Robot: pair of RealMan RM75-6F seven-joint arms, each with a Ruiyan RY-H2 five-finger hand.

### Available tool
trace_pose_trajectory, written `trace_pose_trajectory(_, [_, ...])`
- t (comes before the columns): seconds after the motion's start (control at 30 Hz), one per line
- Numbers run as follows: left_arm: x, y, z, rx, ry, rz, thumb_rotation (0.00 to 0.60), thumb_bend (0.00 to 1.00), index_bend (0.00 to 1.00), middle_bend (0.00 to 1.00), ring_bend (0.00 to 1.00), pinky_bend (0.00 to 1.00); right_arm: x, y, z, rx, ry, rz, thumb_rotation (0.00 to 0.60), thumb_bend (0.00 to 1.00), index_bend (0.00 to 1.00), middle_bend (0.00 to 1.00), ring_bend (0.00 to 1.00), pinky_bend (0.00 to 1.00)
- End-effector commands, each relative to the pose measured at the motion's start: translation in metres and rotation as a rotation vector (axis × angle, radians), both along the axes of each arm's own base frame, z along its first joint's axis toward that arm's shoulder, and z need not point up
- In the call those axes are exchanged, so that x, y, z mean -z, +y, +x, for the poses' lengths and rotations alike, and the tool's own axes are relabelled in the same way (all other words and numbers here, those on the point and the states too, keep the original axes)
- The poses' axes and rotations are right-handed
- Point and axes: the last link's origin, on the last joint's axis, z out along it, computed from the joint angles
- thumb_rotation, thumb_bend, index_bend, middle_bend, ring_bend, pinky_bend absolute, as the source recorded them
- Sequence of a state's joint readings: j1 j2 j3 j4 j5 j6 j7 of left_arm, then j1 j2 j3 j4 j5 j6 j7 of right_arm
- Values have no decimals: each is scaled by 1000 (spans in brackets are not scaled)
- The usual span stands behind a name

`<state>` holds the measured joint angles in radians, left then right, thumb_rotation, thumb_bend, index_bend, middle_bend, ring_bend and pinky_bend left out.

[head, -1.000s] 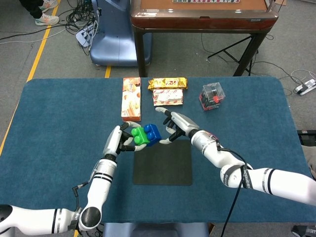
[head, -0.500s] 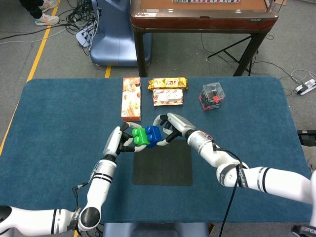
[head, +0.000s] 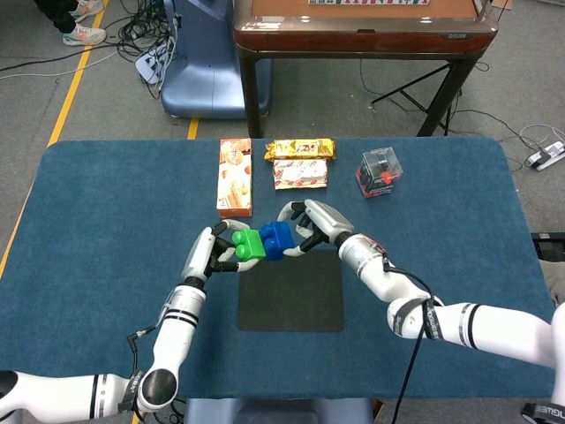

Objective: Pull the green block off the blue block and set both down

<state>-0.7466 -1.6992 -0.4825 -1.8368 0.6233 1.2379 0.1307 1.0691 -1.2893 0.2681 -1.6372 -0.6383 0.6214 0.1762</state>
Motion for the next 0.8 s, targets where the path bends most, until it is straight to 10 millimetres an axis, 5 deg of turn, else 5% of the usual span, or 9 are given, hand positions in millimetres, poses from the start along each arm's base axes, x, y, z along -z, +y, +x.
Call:
trace_pose_trajectory(0.03, [-1,1,-2,-6,1,1,600,173,618,1000,901,1000,-1,2,-4,0,7,0,600,387,696,1000,1000,1000])
trace_pose_trajectory(0.33, [5,-2,-16,-10,69,-29,600,173,618,1000,901,1000,-1,20,-29,-24,81,34,600,401,696,1000,1000,1000])
trace_pose_trajectory(0.5, [22,-12,-26,57,217,-134,600,168,581,1000,888,1000,2,34,-44,-80,186,69,600,329,671,1000,1000,1000])
trace_pose_trajectory(0.7, [41,-20,-31,130,344,-195,600,163,428,1000,871,1000,4,41,-54,-115,283,81,600,41,299,1000,1000,1000])
trace_pose_trajectory(0.8, [48,-24,-32,165,395,-204,600,123,318,1000,868,1000,4,41,-58,-118,317,60,600,0,155,1000,1000,1000])
